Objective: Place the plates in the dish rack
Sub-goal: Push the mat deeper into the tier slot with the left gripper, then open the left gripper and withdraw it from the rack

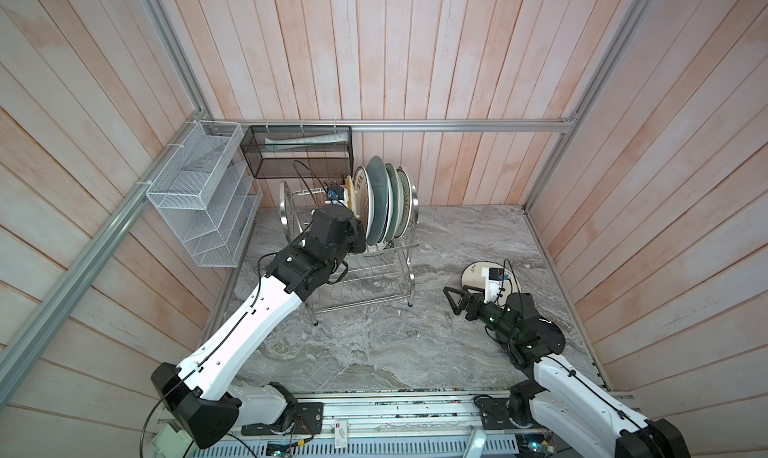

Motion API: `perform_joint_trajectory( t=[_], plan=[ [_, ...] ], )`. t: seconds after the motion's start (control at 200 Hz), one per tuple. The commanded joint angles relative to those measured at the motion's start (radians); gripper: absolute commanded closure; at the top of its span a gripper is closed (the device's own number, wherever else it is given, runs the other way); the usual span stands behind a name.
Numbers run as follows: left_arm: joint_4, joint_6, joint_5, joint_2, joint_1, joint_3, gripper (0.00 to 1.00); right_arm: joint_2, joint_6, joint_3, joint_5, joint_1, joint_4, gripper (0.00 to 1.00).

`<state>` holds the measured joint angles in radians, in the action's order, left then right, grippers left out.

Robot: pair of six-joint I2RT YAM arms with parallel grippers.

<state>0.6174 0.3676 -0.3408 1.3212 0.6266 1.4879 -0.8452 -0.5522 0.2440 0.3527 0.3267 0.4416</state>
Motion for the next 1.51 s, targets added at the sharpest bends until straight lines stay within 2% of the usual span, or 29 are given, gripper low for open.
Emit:
perform_joint_trajectory(
  t=[0.0, 0.14, 0.52, 0.795, 0.95, 1.13, 1.3, 1.39, 1.5],
  plan=[
    [0.007, 0.004, 0.02, -0.023, -0.004, 0.047, 0.58, 0.012, 0.014, 0.026, -0.003, 0.005, 0.002, 0.02],
    [0.007, 0.002, 0.035, -0.04, -0.004, 0.07, 0.53, 0.015, 0.014, 0.026, 0.0, 0.006, 0.002, 0.02],
    [0.043, -0.001, 0.082, -0.104, -0.005, 0.133, 0.52, 0.092, 0.031, 0.006, 0.036, 0.007, 0.034, 0.02],
    [0.038, -0.03, 0.214, -0.285, -0.005, 0.053, 0.42, 0.183, 0.027, 0.023, 0.064, 0.006, 0.009, 0.02],
    [0.017, -0.088, 0.311, -0.43, -0.005, -0.087, 0.31, 0.207, 0.016, 0.082, 0.063, 0.005, -0.092, 0.02],
    [-0.076, -0.162, 0.439, -0.651, -0.005, -0.348, 0.16, 0.259, -0.035, 0.079, 0.042, 0.005, -0.225, 0.02],
    [-0.15, -0.18, 0.573, -0.831, -0.005, -0.569, 0.03, 0.322, -0.1, 0.068, -0.005, -0.004, -0.397, 0.02],
    [-0.187, -0.156, 0.607, -0.896, -0.005, -0.671, 0.0, 0.343, -0.148, 0.063, -0.039, -0.018, -0.481, 0.02],
    [-0.199, -0.122, 0.611, -0.917, -0.006, -0.75, 0.0, 0.364, -0.274, 0.023, -0.075, -0.044, -0.544, 0.02]
  ],
)
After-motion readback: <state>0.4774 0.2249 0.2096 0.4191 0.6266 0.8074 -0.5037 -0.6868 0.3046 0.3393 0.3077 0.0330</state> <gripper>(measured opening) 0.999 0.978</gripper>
